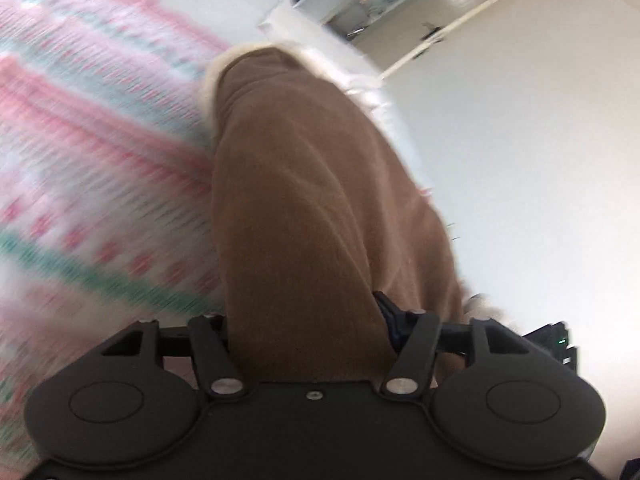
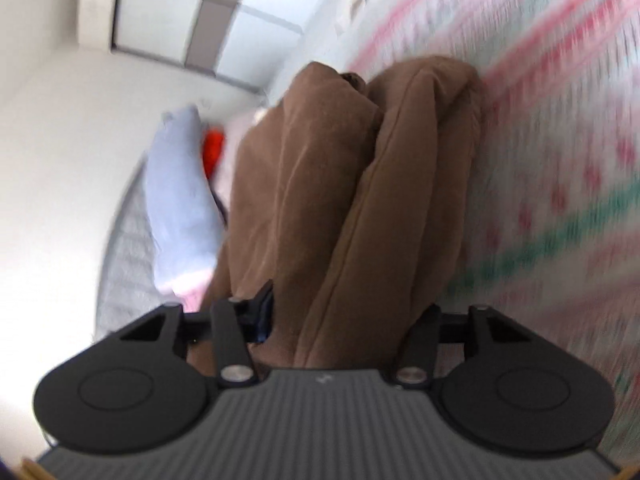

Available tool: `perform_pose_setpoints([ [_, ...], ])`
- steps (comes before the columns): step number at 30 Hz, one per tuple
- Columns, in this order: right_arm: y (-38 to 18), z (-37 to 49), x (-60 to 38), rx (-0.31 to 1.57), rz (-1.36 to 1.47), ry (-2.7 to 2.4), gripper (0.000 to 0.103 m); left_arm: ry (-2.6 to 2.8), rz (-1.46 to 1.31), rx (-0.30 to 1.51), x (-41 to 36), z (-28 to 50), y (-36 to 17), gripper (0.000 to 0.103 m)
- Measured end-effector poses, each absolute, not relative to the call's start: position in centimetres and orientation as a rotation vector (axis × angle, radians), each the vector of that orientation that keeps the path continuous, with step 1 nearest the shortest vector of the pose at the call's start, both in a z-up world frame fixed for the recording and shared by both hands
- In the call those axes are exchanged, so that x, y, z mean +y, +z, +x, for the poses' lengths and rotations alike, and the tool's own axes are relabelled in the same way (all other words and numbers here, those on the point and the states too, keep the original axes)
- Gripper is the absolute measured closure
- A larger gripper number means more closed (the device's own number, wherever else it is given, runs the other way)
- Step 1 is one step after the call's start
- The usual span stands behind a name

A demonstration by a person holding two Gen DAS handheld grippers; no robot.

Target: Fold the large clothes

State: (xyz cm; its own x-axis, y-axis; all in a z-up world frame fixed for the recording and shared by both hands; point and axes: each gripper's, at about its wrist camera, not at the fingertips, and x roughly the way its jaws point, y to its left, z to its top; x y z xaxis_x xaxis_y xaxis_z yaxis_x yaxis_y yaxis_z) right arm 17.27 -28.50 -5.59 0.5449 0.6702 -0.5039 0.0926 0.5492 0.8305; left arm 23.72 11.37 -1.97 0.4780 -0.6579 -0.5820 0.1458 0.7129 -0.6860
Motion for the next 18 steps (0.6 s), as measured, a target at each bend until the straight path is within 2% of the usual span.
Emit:
perform_pose_setpoints([
  [1,-6.6,17.1,-27.8,0.987,0.940,0.373,0.033,-0.487,-0.593,0.966,11.3,23.1,-3.4,0.027],
  [2,-7.6,17.1,-27.2,1.012,0.932,0.314,0.015,-0.445,-0.561,0.959,11.1,22.5,-4.7,0.019],
  [3,-8.3,17.0,-26.7,1.037,0.918,0.264,0.013,-0.423,-0.542,0.910,11.2,21.7,-5.1,0.018],
  [7,-5.9,16.5,-26.3,1.017,0.859,0.209,0.012,-0.386,-0.454,0.882,11.4,20.6,-1.8,0.019],
  [11,-1.6,15.5,-27.2,0.951,0.789,0.088,0.010,-0.350,-0.407,0.737,11.5,19.3,1.5,0.016],
  [14,1.7,13.6,-26.9,0.810,0.752,-0.047,0.010,-0.344,-0.378,0.643,10.8,18.9,2.9,0.016],
  [18,2.8,12.0,-26.4,0.596,0.834,0.042,0.009,-0.349,-0.387,0.476,11.0,17.6,1.8,0.016],
])
